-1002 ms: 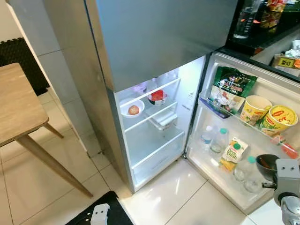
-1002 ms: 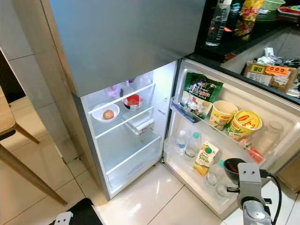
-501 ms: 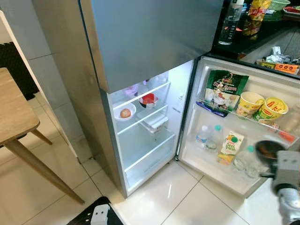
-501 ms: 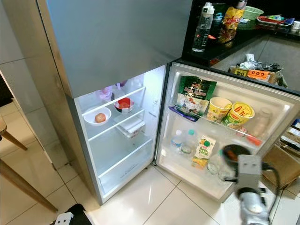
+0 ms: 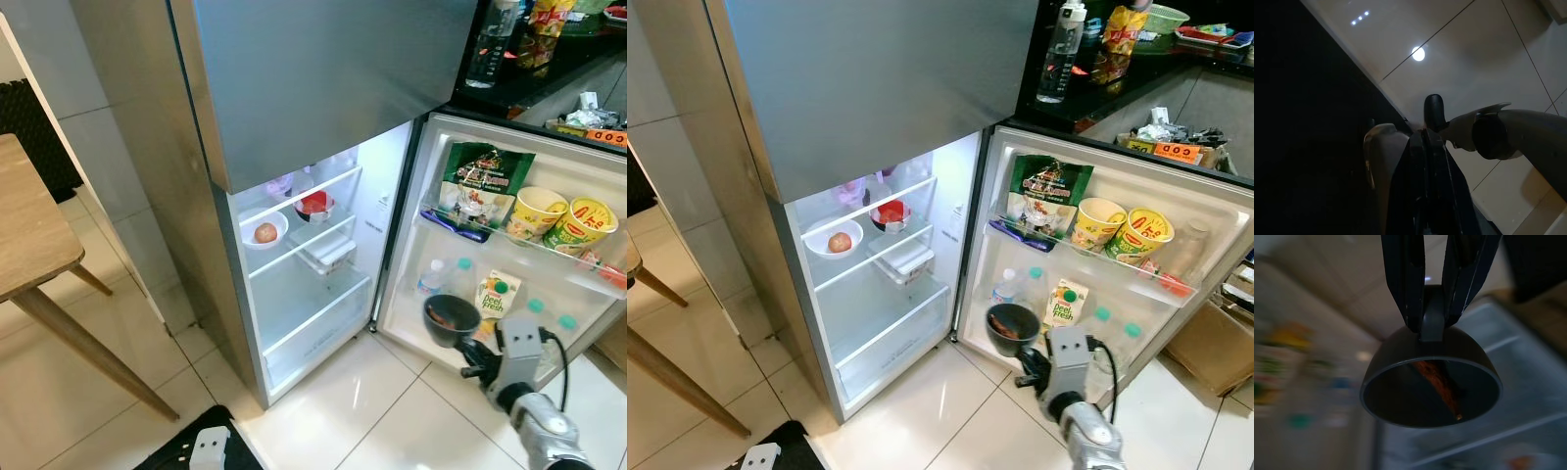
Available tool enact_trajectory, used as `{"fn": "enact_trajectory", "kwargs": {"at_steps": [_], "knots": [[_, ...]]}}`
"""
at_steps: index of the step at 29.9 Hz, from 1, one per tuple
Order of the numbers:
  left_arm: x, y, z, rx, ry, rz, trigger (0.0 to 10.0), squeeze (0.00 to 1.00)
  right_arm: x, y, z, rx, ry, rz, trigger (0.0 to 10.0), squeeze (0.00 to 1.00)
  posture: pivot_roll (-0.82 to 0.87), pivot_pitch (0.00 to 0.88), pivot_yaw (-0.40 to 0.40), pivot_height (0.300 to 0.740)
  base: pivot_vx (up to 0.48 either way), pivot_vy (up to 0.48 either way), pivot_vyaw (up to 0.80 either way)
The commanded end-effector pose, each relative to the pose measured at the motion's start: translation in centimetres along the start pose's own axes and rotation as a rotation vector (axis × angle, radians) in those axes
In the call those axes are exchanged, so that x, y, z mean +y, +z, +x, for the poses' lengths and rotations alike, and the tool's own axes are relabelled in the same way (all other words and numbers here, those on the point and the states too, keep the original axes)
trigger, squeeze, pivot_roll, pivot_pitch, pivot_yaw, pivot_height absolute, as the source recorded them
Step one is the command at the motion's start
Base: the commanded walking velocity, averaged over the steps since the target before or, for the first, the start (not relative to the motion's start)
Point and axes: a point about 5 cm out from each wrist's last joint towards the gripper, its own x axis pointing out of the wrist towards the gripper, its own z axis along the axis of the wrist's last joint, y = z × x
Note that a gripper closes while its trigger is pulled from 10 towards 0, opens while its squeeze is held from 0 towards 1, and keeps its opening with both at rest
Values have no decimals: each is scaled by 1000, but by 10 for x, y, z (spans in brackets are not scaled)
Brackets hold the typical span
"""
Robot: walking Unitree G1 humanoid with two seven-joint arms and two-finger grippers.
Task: Restocking fridge
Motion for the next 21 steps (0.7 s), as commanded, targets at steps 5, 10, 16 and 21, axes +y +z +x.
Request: {"fn": "enact_trajectory", "kwargs": {"at_steps": [5,10,16,21], "knots": [[-6,-5,2,7,-8,7,10000,0,11,-4,3,24,72,12,10000,0,-81,0,-30,740,0,0,721],[-8,-5,3,14,-11,19,10000,0,13,-17,-2,83,72,41,10000,0,-83,0,-31,740,0,0,795],[-9,-5,3,24,-12,31,10000,0,7,-25,-9,121,47,69,10000,0,-86,0,-30,740,0,0,785],[-9,-6,4,29,-15,33,10000,0,3,-35,-16,175,5,85,10000,0,-87,0,-31,740,0,0,779]]}}
